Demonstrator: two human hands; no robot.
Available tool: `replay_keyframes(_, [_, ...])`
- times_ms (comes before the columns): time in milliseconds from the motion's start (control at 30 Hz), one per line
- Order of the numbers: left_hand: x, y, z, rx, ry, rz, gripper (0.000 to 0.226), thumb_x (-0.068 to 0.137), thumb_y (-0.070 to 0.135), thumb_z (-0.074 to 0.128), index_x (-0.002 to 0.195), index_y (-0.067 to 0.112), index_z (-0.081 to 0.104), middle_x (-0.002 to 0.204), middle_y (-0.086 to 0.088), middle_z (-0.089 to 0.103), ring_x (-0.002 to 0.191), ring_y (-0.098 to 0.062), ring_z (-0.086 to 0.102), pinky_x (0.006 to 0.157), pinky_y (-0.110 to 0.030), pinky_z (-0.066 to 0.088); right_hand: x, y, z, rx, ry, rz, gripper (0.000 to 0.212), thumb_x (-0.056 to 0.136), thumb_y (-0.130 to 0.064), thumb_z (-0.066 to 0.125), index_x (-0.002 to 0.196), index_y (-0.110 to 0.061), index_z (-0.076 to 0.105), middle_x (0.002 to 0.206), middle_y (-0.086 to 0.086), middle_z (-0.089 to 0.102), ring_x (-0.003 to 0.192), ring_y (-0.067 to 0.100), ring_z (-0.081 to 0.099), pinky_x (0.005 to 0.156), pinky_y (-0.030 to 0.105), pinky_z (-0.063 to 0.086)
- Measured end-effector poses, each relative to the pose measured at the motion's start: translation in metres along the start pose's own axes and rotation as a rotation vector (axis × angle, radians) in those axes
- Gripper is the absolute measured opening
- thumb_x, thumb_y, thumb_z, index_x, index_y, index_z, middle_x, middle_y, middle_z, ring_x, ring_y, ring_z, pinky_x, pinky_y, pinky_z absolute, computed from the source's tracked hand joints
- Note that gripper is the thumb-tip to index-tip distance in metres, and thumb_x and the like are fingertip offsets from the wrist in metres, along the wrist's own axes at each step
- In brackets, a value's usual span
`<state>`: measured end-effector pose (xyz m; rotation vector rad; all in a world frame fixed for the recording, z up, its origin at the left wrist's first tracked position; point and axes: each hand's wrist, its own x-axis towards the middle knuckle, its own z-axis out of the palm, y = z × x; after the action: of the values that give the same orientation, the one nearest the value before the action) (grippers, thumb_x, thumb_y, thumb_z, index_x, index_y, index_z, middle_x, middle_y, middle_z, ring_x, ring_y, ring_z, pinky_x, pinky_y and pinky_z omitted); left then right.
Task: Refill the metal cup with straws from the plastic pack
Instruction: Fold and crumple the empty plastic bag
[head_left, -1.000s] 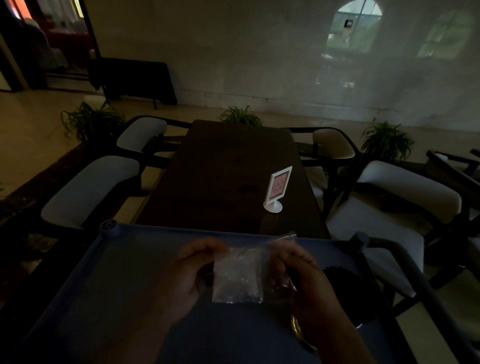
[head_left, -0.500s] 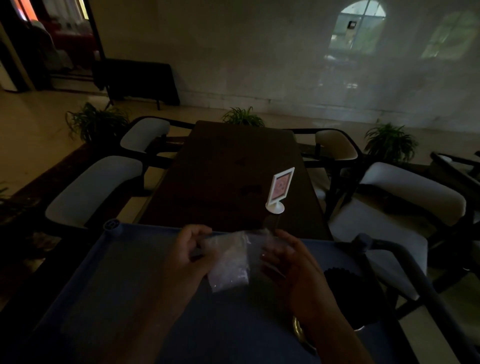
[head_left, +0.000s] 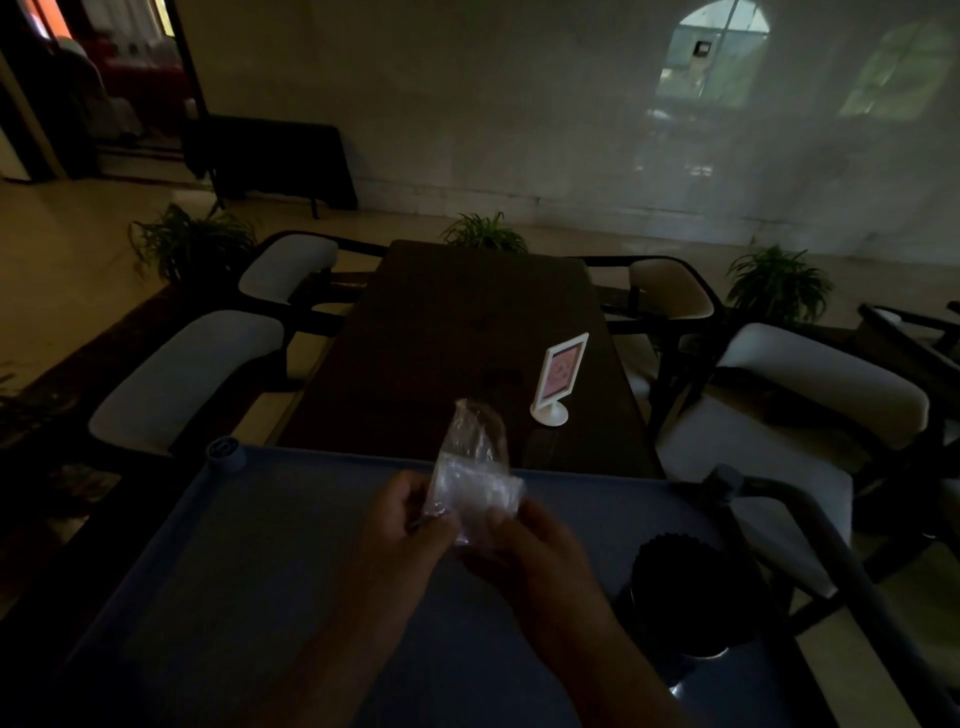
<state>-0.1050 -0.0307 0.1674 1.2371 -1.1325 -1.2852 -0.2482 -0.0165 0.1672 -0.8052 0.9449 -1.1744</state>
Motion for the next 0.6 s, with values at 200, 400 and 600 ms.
replay_keyframes(200, [0.003, -0.005, -0.005, -0.116, -0.108, -0.132, 0.033, 0.085, 0.001, 0.063, 0.11, 0.023, 0.063, 0.103, -0.002, 0.076, 0.091, -0.023, 0.074, 0.067, -0.03, 0.059, 0.005, 0.0, -0.015, -0.012, 0.116, 0.049, 0.021, 0.077, -0.017, 0.068, 0.096, -0.016, 0.075, 0.105, 0.016, 0.074, 0.102, 0.038, 0.069, 0.094, 0.058, 0.049])
replay_keyframes(400, [0.007, -0.012, -0.007, -0.052, -0.044, -0.298, 0.018, 0.086, 0.018, 0.066, 0.1, 0.029, 0.069, 0.097, -0.003, 0.076, 0.088, -0.019, 0.073, 0.069, -0.035, 0.059, 0.006, 0.003, -0.019, -0.123, 0.158, 0.031, 0.019, 0.088, 0.001, 0.057, 0.103, -0.007, 0.066, 0.105, 0.026, 0.069, 0.098, 0.045, 0.064, 0.085, 0.059, 0.048])
replay_keyframes(600, [0.008, -0.005, -0.014, 0.041, -0.127, -0.235, 0.012, 0.088, 0.019, 0.065, 0.087, 0.026, 0.074, 0.081, 0.005, 0.078, 0.069, -0.009, 0.073, 0.055, -0.026, 0.057, 0.007, 0.001, -0.027, -0.14, 0.096, 0.107, 0.019, 0.086, 0.002, 0.06, 0.101, -0.008, 0.066, 0.1, 0.025, 0.07, 0.084, 0.036, 0.059, 0.068, 0.043, 0.041])
